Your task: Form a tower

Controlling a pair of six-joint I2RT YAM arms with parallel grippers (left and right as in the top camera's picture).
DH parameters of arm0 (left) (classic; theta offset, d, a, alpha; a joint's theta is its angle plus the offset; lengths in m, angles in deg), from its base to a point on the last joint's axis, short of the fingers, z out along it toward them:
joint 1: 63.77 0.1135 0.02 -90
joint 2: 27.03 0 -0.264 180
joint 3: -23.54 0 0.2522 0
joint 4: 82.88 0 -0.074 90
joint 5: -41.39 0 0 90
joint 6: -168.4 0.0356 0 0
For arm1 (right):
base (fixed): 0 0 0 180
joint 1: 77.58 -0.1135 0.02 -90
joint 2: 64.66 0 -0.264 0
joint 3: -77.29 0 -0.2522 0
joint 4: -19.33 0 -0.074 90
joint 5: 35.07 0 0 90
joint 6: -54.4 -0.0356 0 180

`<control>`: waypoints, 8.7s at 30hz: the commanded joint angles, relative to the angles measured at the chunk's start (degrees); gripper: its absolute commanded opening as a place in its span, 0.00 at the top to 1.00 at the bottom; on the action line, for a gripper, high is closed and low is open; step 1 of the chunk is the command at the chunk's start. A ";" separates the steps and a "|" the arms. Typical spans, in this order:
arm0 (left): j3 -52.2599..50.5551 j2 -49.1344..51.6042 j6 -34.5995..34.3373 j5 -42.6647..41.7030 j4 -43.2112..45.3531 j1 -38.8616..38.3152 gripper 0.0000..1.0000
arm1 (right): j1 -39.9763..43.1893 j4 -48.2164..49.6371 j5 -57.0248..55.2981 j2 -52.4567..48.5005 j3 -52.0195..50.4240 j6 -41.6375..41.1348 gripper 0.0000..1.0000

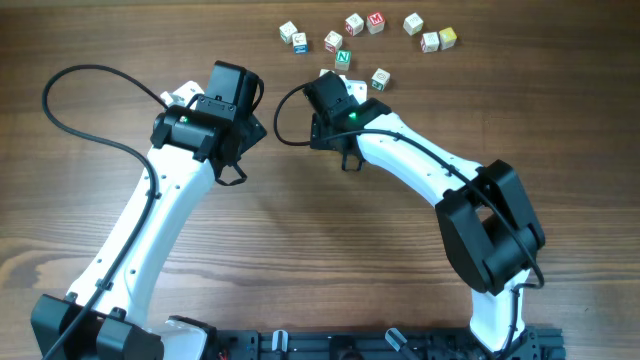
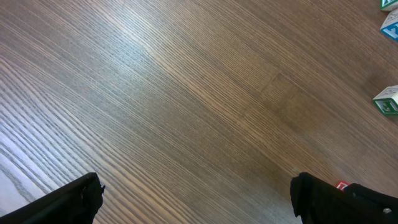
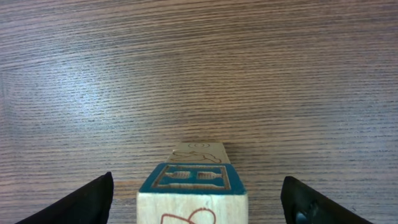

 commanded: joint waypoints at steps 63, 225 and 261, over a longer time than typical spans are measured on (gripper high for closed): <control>-0.35 0.28 -1.14 0.15 -0.04 0.37 0.00 | 3.89 -26.97 14.75 -16.41 28.06 2.08 0.03; -0.35 0.28 -1.14 0.15 -0.04 0.37 0.00 | 20.48 9.49 47.89 -5.95 -5.86 -3.87 0.94; -0.35 0.28 -1.14 0.15 -0.04 0.37 0.00 | 18.43 9.29 41.20 -5.95 -5.86 -4.79 0.95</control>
